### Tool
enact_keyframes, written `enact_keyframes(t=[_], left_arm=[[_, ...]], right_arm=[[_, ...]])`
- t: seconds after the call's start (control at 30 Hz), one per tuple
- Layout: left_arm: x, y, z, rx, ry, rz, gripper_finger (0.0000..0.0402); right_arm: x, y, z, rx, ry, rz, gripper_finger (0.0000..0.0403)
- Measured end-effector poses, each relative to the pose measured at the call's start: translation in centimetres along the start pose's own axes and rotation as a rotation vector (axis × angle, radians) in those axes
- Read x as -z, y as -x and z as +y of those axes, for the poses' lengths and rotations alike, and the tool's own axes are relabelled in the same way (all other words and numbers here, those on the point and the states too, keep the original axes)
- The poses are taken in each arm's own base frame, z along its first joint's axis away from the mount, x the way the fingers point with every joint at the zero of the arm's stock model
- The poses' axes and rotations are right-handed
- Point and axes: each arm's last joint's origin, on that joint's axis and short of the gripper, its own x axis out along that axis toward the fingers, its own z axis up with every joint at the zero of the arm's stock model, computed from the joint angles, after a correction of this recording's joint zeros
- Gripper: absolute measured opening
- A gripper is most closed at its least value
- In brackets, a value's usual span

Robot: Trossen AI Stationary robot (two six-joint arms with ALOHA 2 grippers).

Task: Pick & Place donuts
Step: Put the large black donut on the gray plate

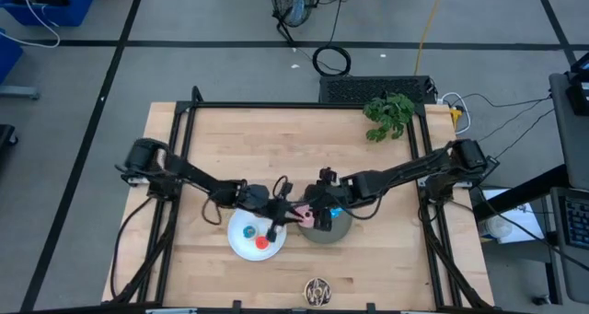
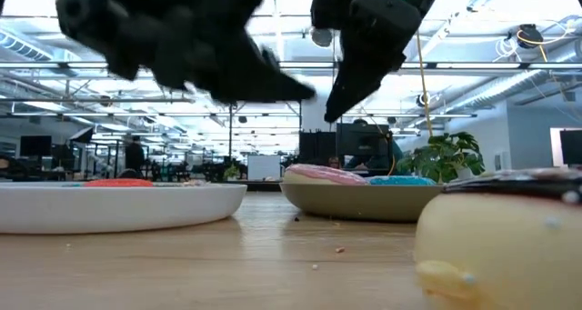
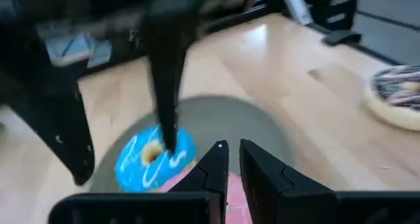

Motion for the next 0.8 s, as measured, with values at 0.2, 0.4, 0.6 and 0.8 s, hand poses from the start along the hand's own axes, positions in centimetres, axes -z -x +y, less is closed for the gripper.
enact_keyframes(t=[0.2,0.4,0.6,0.8], left_arm=[[-4.8,3.9,-0.3,-0.033,-0.089,-0.036,0.0046],[-6.8,9.3,0.4,-0.122,-0.157,-0.085,0.0046],[-6.4,16.1,1.3,-0.211,-0.130,-0.123,0.0046],[-2.9,20.8,0.5,-0.248,-0.114,-0.204,0.0008]], right_arm=[[0.1,0.7,1.1,-0.002,0.050,-0.027,0.0134],[0.6,1.0,2.1,-0.019,0.080,-0.012,0.0038],[1.0,1.2,3.1,-0.037,0.082,-0.009,0.0010],[0.9,1.3,3.2,-0.039,0.091,-0.020,0.0002]])
